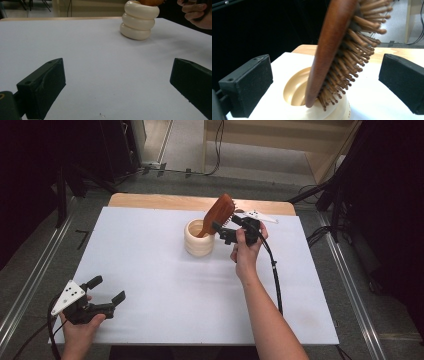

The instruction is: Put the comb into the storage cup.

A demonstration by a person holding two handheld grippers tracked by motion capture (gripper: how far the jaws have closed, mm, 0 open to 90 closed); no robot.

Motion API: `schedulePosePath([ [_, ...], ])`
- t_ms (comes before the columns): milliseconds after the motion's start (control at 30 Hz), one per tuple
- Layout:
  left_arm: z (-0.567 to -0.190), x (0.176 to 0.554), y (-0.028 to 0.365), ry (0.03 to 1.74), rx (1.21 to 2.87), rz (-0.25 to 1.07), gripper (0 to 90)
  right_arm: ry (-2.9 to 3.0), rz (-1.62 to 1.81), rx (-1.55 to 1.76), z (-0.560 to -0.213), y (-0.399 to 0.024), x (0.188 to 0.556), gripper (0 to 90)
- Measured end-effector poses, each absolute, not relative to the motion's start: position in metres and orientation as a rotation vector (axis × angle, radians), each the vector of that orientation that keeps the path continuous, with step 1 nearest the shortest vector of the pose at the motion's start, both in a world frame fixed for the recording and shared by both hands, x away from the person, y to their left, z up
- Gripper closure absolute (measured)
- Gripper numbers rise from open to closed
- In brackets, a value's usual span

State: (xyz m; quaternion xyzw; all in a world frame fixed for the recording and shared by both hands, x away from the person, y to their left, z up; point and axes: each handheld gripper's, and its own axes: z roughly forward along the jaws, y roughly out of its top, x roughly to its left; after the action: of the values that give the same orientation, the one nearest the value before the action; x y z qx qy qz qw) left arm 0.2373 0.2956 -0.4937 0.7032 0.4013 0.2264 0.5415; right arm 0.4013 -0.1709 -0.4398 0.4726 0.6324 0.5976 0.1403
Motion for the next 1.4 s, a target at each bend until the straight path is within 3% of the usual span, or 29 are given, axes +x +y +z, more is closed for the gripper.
schedulePosePath([
  [1400, -0.494, 0.237, 0.293, 0.95, 1.679, 0.542, 0.1, 1.864, 1.616, 1.238, -0.458, -0.216, 0.329, 0.0],
])
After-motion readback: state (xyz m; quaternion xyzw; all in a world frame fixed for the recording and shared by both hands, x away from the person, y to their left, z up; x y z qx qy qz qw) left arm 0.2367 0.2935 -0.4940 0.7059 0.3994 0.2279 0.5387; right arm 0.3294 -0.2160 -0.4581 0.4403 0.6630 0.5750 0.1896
